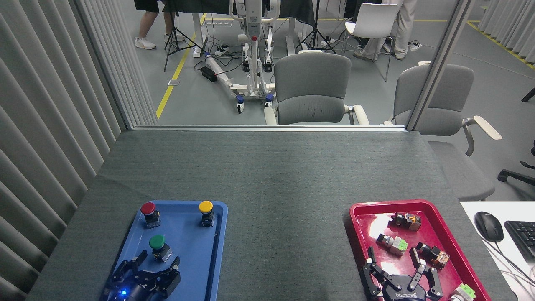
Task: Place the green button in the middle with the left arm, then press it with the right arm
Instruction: 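Grasp the green button with the left gripper, then lift the green button off the tray and carry it toward the table middle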
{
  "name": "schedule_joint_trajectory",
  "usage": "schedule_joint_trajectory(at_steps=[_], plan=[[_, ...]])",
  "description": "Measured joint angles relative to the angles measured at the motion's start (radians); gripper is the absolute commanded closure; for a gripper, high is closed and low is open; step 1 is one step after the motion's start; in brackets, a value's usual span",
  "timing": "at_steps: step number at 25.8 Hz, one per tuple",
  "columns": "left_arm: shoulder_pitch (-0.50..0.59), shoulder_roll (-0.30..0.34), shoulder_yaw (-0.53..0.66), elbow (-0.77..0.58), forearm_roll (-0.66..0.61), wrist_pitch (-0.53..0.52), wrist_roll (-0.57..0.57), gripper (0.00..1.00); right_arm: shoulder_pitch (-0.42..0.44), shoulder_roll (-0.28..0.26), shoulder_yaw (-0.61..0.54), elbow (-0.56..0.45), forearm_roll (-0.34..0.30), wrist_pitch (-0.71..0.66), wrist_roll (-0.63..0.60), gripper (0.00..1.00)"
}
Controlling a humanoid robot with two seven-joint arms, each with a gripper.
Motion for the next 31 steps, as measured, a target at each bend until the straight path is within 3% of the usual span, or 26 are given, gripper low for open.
schedule_joint_trajectory(at_steps=[6, 11, 12, 13, 14, 15, 22, 27, 31], plan=[[-0.028, 0.001, -0.004, 0.032, -0.001, 0.014, 0.002, 0.01, -0.020, -0.011, 0.001, 0.000, -0.001, -0.010, 0.003, 0.00], [-0.037, 0.000, -0.004, 0.055, -0.001, 0.020, 0.003, 0.20, -0.029, -0.014, 0.002, 0.002, -0.002, -0.013, 0.001, 0.00], [-0.038, 0.000, -0.004, 0.056, 0.000, 0.020, 0.004, 0.25, -0.030, -0.015, 0.002, 0.003, -0.002, -0.014, 0.000, 0.00], [-0.038, 0.001, -0.004, 0.056, 0.000, 0.020, 0.004, 0.37, -0.030, -0.016, 0.002, 0.003, -0.002, -0.015, 0.000, 0.00], [-0.037, 0.002, -0.004, 0.057, 0.000, 0.020, 0.004, 0.56, -0.030, -0.016, 0.002, 0.004, -0.002, -0.017, 0.000, 0.00], [-0.036, 0.002, -0.004, 0.057, -0.001, 0.020, 0.006, 0.65, -0.030, -0.016, 0.002, 0.004, -0.002, -0.020, 0.000, 0.00], [-0.028, 0.001, -0.006, 0.059, -0.018, 0.019, 0.058, 0.97, -0.028, -0.011, 0.003, 0.003, 0.000, -0.024, -0.001, 0.00], [0.002, 0.011, -0.006, 0.025, -0.020, 0.003, 0.129, 1.00, -0.033, -0.010, 0.001, 0.002, 0.001, -0.027, -0.001, 0.00], [0.048, 0.063, -0.007, -0.088, -0.012, -0.033, 0.251, 1.00, -0.033, -0.010, 0.001, 0.000, 0.001, -0.027, -0.001, 0.00]])
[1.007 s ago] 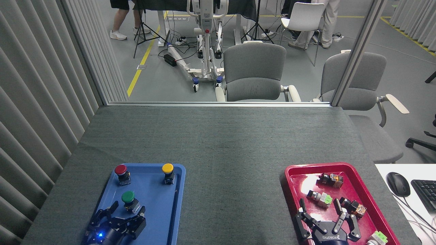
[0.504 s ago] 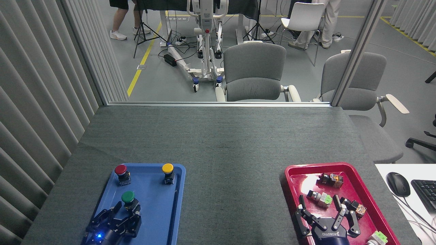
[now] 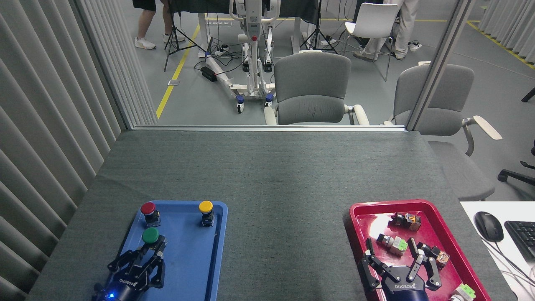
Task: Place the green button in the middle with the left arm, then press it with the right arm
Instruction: 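Lift the green button off the tray and carry it toward the table middle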
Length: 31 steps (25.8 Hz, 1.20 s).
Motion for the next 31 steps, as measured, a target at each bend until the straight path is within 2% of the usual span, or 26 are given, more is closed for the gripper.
schedule_joint_trajectory(at_steps=[4, 12, 14, 19, 26, 31], plan=[[0.016, 0.021, -0.027, -0.045, 0.004, -0.054, 0.089, 1.00, 0.002, -0.003, 0.000, -0.001, 0.000, 0.000, 0.000, 0.00], [-0.028, -0.020, -0.134, -0.062, 0.003, -0.085, 0.102, 1.00, 0.008, -0.003, 0.000, -0.001, 0.000, -0.001, -0.002, 0.00], [-0.064, -0.038, -0.170, -0.051, 0.000, -0.087, 0.081, 1.00, 0.010, -0.003, -0.002, 0.000, 0.000, -0.001, -0.002, 0.00], [-0.133, -0.131, -0.234, 0.033, -0.011, -0.089, 0.035, 1.00, 0.012, -0.004, -0.012, 0.000, -0.002, -0.001, -0.002, 0.00], [-0.261, -0.214, -0.334, 0.119, -0.030, -0.100, -0.152, 1.00, 0.015, -0.002, -0.013, 0.002, -0.003, -0.001, -0.004, 0.00], [-0.351, -0.261, -0.380, 0.234, -0.018, -0.111, -0.194, 1.00, 0.015, 0.003, -0.012, 0.003, -0.003, 0.001, -0.004, 0.00]])
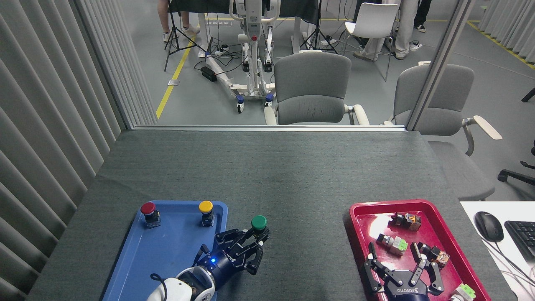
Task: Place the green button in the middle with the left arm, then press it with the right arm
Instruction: 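Lift the green button off the tray and carry it toward the table middle, then set the green button on the table, release, withdraw left gripper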
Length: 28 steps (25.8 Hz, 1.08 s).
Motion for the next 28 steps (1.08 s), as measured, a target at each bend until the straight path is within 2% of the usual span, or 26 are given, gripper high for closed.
schedule_joint_trajectory(at_steps=[8, 11, 22, 23, 25, 28], plan=[[-0.067, -0.120, -0.013, 0.187, 0.007, -0.013, -0.008, 1.00, 0.001, 0.006, 0.002, 0.003, 0.004, 0.006, 0.004, 0.00], [-0.080, -0.154, -0.021, 0.242, 0.004, -0.051, -0.026, 1.00, 0.001, 0.008, 0.003, 0.003, 0.004, 0.008, 0.004, 0.00], [-0.053, -0.176, -0.035, 0.227, 0.002, -0.074, -0.057, 0.98, 0.001, 0.016, 0.003, 0.012, 0.004, 0.009, 0.005, 0.00], [-0.049, -0.176, -0.037, 0.225, 0.001, -0.074, -0.057, 0.92, 0.001, 0.016, 0.004, 0.012, 0.003, 0.009, 0.006, 0.00], [-0.042, -0.176, -0.044, 0.224, 0.000, -0.076, -0.057, 0.43, 0.001, 0.016, 0.005, 0.017, 0.003, 0.009, 0.007, 0.00], [-0.036, -0.177, -0.062, 0.220, -0.001, -0.075, -0.053, 0.09, 0.000, 0.016, 0.004, 0.031, 0.003, 0.007, 0.007, 0.00]])
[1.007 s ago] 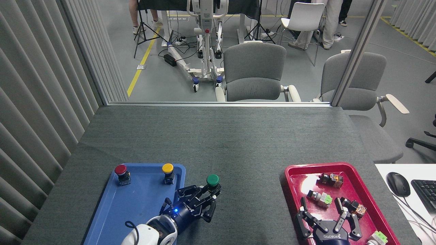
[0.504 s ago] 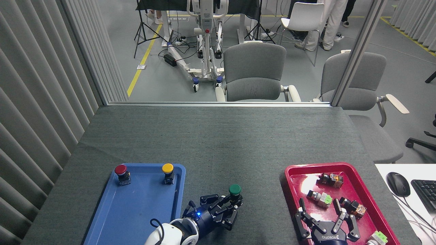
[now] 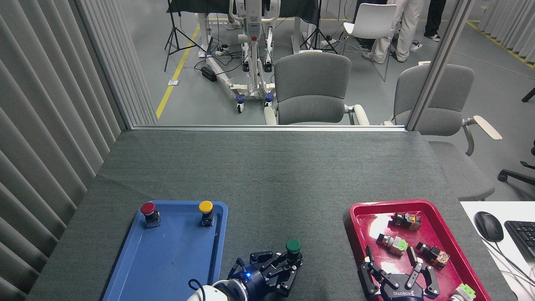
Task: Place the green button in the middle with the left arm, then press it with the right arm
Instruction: 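Set the green button on the table, release, withdraw left gripper, then move the right gripper over the green button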
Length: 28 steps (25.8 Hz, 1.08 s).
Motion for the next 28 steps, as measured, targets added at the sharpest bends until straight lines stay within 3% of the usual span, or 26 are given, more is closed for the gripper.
schedule_joint_trajectory(at_steps=[2, 9, 13, 19, 22, 28], plan=[[0.002, 0.000, -0.010, -0.016, 0.000, 0.004, 0.000, 0.02, -0.003, 0.000, -0.001, 0.008, 0.000, -0.001, -0.002, 0.00], [0.052, 0.028, -0.002, -0.131, 0.007, 0.009, -0.006, 0.01, -0.005, -0.006, -0.003, 0.016, -0.001, -0.006, -0.008, 0.00], [0.116, 0.101, 0.076, -0.242, 0.008, 0.009, -0.007, 0.01, -0.007, -0.009, -0.002, 0.019, -0.003, -0.006, -0.008, 0.00], [0.305, 0.239, 0.252, -0.561, 0.005, 0.043, -0.006, 0.01, -0.038, -0.008, 0.036, 0.046, -0.004, 0.000, -0.011, 0.02], [0.398, 0.275, 0.335, -0.686, -0.002, 0.110, -0.005, 0.01, -0.051, -0.016, 0.087, 0.053, -0.005, 0.001, -0.013, 0.10], [0.505, 0.308, 0.504, -0.738, -0.007, 0.167, -0.006, 0.01, -0.088, -0.016, 0.186, 0.069, -0.005, 0.008, -0.018, 0.36]])
